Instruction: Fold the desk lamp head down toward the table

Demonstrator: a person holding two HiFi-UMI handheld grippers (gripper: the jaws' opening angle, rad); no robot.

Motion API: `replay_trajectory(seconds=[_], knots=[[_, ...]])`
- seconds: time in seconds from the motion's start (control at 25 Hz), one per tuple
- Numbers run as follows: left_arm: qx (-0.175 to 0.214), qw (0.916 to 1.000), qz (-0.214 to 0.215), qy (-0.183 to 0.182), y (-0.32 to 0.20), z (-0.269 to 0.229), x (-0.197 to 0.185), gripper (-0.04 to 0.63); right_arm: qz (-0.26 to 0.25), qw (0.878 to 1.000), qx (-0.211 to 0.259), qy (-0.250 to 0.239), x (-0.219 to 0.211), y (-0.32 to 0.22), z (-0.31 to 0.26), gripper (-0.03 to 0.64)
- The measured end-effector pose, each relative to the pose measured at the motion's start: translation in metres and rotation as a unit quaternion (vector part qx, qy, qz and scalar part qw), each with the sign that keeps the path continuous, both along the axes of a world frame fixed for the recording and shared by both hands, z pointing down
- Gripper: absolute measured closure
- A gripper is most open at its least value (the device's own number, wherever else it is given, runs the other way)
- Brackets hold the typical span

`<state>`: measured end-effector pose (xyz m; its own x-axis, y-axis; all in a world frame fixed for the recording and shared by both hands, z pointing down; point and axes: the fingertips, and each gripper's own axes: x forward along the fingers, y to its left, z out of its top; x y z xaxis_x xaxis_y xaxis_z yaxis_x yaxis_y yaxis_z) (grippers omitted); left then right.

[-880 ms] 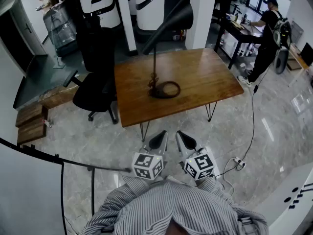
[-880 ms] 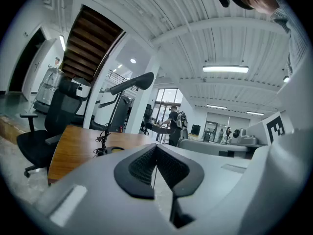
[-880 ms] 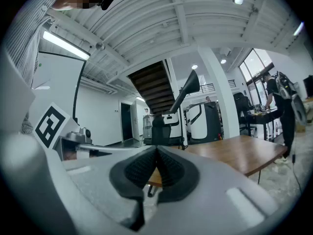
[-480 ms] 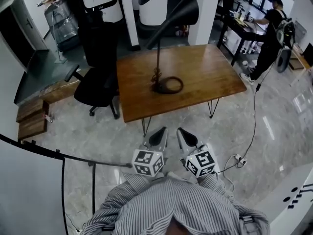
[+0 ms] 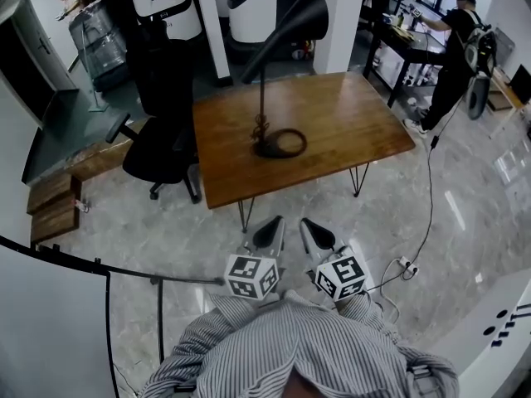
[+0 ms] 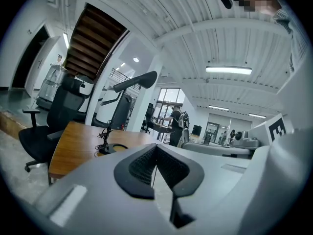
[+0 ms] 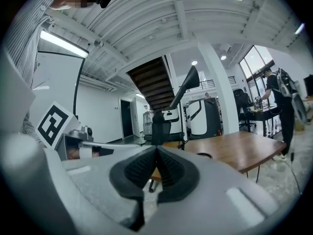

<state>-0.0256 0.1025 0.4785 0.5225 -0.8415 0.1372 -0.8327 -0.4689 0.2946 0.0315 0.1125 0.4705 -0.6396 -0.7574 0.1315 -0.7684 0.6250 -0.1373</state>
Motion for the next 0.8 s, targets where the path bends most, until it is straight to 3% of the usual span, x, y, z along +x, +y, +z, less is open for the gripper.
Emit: replay_trajectory(seconds=[0.56, 0.8], knots=[[-0.004, 0.9998, -0.018, 0.005, -0.015, 0.006, 0.018, 0.601, -0.026, 0.999, -0.007, -0.031, 0.02, -0.015, 0.002, 0.615], [-0.025, 0.999, -0.035, 0.012, -0.026, 0.023, 0.025, 0.601, -0.036, 0.999, -0.029, -0.027, 0.032, -0.021, 0.021, 0.615]])
